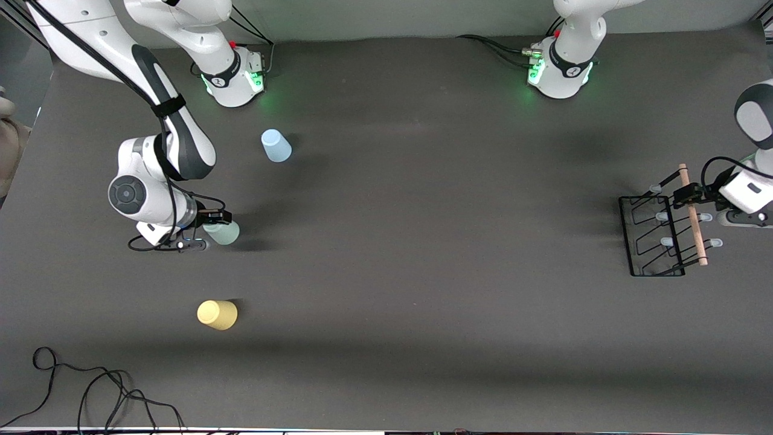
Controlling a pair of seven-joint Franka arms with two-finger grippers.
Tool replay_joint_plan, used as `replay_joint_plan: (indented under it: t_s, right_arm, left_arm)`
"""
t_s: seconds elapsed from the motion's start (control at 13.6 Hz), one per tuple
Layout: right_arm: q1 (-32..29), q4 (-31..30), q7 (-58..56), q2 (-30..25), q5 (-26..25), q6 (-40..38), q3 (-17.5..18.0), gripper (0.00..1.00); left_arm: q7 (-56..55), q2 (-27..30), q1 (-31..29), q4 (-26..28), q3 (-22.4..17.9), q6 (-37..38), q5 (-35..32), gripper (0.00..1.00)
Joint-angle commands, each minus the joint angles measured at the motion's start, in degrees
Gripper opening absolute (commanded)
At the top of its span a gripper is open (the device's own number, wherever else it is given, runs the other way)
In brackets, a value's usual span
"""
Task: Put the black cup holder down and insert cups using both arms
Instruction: 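Grasp the pale green cup with the right gripper and lift it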
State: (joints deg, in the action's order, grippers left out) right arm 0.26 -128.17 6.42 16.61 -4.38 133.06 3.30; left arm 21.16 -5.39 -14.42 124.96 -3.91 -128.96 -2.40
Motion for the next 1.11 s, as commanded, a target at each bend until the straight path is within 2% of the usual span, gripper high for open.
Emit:
replay_joint_plan:
  t_s: [0.0, 0.07, 0.15, 0.22, 0.44, 0.59, 0.81, 1.03]
  right_arm:
    - [0.4, 0.5, 1.1, -0.9, -1.1, -0.6, -0.1, 0.28]
    - [0.7, 1.6, 1.2, -2.1, -1.0, -3.3, -0.1, 0.22]
    - [0.8, 4.0, 1.7, -3.2, -0.9, -8.5, 0.0, 0.20]
    - [1.1, 7.8, 1.8, -4.1, -0.9, -14.8, 0.3, 0.20]
    - [4.1, 18.5, 6.1, -6.2, -0.8, -29.7, 0.5, 0.20]
    - [5.7, 25.1, 6.9, -5.8, -0.7, -35.8, 0.6, 0.20]
    - [5.6, 28.9, 6.3, -5.6, 3.1, -37.0, 0.6, 0.20]
    - [5.3, 31.4, 6.1, -5.1, 3.3, -37.0, 0.5, 0.20]
  left_arm:
    - [0.2, 0.5, -0.5, 1.1, 0.5, -0.8, -0.4, 0.58]
    - [-0.2, 0.6, -0.4, 0.8, 0.5, -0.2, -0.4, 0.34]
    - [-0.3, 0.6, -0.3, 0.5, 0.6, 0.2, -0.4, 0.04]
    - [-0.2, 0.7, -0.4, 0.5, 0.6, 0.3, -0.4, 0.00]
    - [0.0, 1.2, -0.4, -0.6, 0.7, 1.2, -0.4, 0.00]
    - [0.2, 1.4, -0.2, -6.4, 0.7, 8.9, -0.4, 0.00]
    - [0.3, 1.3, 0.3, -18.4, 0.9, 22.1, -0.2, 0.00]
    - [-3.6, 0.8, 4.1, -27.3, 2.0, 30.8, 1.5, 0.00]
